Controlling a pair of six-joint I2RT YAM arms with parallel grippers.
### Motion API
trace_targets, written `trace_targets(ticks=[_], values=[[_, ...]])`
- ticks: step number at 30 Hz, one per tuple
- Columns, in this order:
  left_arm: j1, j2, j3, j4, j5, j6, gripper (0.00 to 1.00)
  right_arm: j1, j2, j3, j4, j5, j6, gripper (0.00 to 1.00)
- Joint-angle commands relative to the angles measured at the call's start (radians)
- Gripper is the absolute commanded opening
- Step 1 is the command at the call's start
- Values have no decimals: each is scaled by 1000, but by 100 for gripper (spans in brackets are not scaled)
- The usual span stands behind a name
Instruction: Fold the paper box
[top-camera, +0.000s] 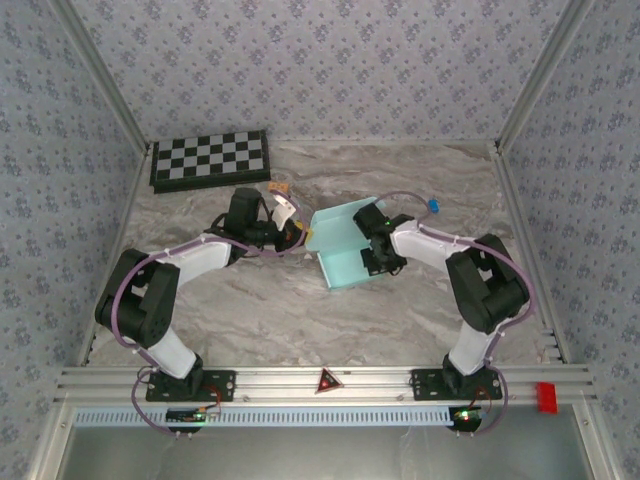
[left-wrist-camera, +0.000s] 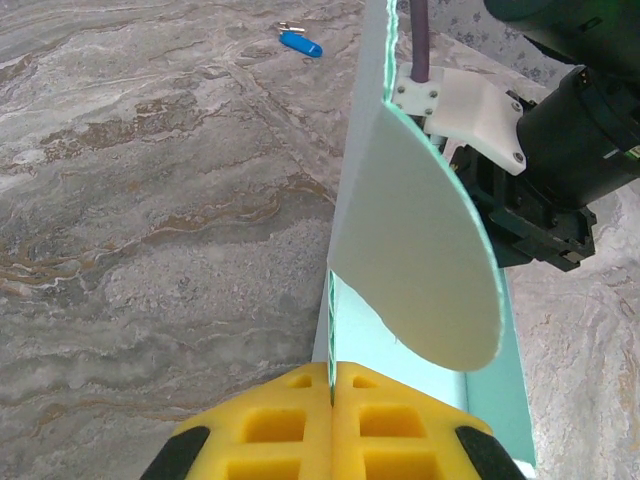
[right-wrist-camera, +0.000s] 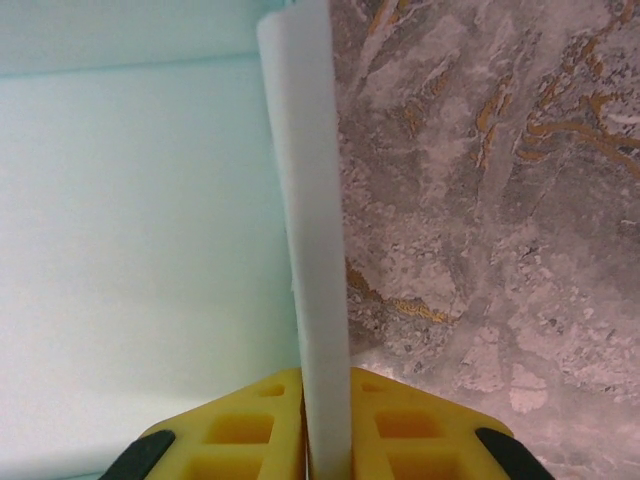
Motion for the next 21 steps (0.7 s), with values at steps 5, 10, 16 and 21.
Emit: trace_targets(ticks=[5,10,16,21], values=[[6,-18,42,2,14,34,0,16,73,51,-165,128,0,16],[8,-20,41,0,16,38,0,26,98,73,-202,152,-16,16],[7,-20,45,-1,17,41,0,47,141,101,-254,209,-24,16],[9,-20,49,-2,19,43,0,56,162,101,-273,250,-10,16]])
